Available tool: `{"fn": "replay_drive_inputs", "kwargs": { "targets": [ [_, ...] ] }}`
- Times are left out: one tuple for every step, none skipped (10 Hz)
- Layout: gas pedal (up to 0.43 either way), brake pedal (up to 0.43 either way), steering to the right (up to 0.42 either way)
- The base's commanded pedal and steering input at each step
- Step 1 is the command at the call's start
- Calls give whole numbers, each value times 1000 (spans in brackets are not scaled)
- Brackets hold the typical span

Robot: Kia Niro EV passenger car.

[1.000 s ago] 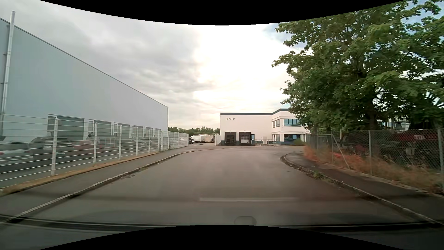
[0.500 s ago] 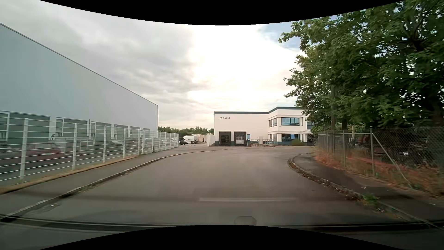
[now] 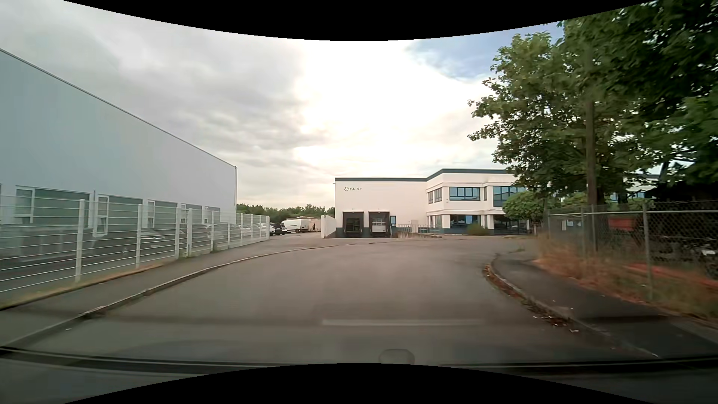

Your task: Follow the waypoints while adhering to traffic rules and regulations

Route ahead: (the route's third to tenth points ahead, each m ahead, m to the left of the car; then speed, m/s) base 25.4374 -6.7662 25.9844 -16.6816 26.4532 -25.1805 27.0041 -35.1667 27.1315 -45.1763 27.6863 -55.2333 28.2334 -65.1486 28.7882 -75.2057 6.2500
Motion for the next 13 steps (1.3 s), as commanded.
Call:
{"fn": "replay_drive_inputs", "kwargs": {
  "targets": [
    [67,0,58],
    [59,0,59],
    [59,0,61],
    [59,0,68],
    [59,0,79],
    [59,0,91],
    [59,0,97],
    [59,0,102],
    [59,0,116],
    [59,0,131],
    [59,0,142],
    [59,0,144],
    [59,0,145]
  ]
}}
